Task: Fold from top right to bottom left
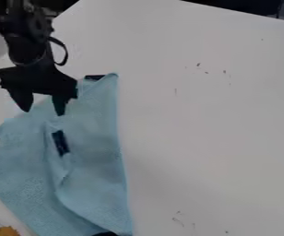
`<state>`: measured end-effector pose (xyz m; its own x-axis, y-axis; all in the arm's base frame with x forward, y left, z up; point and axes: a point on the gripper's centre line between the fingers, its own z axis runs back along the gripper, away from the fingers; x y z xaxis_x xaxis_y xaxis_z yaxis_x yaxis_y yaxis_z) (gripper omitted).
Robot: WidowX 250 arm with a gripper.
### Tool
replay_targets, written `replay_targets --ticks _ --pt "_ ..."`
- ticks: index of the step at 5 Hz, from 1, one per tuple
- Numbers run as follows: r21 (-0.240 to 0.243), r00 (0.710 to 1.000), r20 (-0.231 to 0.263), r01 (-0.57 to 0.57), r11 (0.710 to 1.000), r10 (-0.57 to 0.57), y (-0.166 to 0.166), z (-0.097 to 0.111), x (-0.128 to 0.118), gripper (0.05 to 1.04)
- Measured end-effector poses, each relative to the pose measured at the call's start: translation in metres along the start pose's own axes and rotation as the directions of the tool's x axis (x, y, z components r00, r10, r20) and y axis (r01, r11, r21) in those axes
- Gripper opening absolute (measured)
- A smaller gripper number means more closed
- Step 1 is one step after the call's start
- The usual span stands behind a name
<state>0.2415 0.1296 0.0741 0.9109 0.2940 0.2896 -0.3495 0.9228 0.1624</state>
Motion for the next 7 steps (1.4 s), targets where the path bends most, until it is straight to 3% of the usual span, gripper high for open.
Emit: replay_targets --ticks 1,2,3,7 --pt "0.048 0.987 0.034 0.153 0.987 -0.154 -0.005 0.013 0.016 1.006" --pt "0.038 0.958 0.042 0.281 0.959 -0.283 -0.01 0.025 0.029 1.001" --pt "0.025 0.949 0.017 0.316 0.949 -0.316 -0.015 0.026 0.035 1.0" --pt "0.024 0.948 0.015 0.316 0.948 -0.317 -0.016 0.026 0.035 1.0"
